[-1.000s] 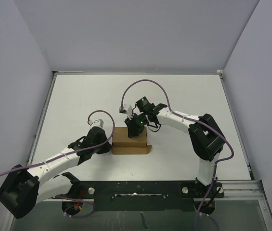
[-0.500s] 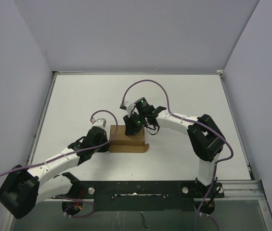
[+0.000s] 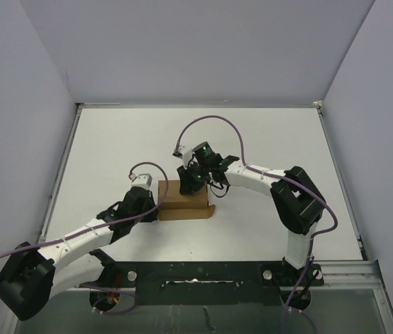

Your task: Fold the paper box

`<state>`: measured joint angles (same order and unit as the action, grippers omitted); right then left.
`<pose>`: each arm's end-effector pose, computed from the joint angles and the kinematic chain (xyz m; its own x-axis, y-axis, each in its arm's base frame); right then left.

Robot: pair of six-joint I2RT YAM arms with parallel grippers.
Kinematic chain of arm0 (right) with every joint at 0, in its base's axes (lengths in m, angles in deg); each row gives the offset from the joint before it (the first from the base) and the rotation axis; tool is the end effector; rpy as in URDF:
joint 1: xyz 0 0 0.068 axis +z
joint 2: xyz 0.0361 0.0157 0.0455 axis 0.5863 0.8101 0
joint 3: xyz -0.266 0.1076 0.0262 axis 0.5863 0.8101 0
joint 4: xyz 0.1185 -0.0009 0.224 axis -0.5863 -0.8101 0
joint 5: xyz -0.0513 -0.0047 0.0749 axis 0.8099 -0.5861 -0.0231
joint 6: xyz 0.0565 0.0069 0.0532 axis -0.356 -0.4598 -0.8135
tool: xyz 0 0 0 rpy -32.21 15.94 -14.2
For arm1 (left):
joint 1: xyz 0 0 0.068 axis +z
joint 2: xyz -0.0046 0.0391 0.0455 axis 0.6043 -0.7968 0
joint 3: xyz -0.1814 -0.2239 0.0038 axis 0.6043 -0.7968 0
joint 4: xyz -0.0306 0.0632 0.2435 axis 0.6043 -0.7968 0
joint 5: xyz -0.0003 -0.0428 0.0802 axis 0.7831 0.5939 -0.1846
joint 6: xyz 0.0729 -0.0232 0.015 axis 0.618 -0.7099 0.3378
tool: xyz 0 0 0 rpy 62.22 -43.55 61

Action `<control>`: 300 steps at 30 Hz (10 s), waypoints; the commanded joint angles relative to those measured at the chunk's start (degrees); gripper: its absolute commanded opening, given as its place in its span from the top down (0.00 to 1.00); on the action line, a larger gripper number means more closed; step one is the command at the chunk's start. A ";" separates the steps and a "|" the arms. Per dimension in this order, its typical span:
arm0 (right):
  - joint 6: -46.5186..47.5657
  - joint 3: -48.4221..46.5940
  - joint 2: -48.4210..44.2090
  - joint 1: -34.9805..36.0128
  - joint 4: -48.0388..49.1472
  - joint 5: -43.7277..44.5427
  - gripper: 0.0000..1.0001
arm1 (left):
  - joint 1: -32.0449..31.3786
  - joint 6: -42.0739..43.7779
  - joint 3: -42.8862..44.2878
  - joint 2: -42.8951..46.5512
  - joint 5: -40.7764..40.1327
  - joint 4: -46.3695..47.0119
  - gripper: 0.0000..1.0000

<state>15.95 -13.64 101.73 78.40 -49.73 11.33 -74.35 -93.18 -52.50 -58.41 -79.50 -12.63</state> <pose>0.2894 0.3022 0.1901 -0.6899 -0.4185 -0.5907 -0.7054 0.5722 0.4184 0.1655 -0.1115 0.1567 -0.7417 -0.1440 -0.6551 0.0940 0.9447 -0.3141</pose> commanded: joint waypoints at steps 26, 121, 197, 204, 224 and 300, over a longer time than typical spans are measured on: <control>0.07 0.71 2.02 0.53 -1.27 2.09 0.84 | -0.06 7.73 10.93 -4.46 -2.83 -3.74 1.00; 46.24 -3.40 -11.46 -34.01 -34.67 -21.75 0.94 | 4.30 -2.83 25.41 -30.54 26.04 8.26 0.92; 98.40 21.92 -31.03 -39.58 -42.96 -34.06 0.36 | -2.16 -0.46 20.79 -32.87 24.89 39.69 0.31; 97.12 26.53 -29.75 -36.42 -38.43 -26.61 0.37 | -2.76 -1.55 22.92 -37.33 28.05 38.73 0.30; 85.82 31.72 -26.89 -17.78 -26.39 -18.85 0.54 | -4.07 -1.75 23.94 -45.41 25.14 34.87 0.47; 57.30 14.42 -15.80 -13.08 -32.75 -14.83 0.87 | -6.47 -4.83 23.23 -46.77 20.68 33.03 0.58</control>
<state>71.57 2.60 86.56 65.85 -82.82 -0.93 -80.18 -99.67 -29.47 -102.76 -58.32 25.07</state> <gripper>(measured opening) 0.121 0.421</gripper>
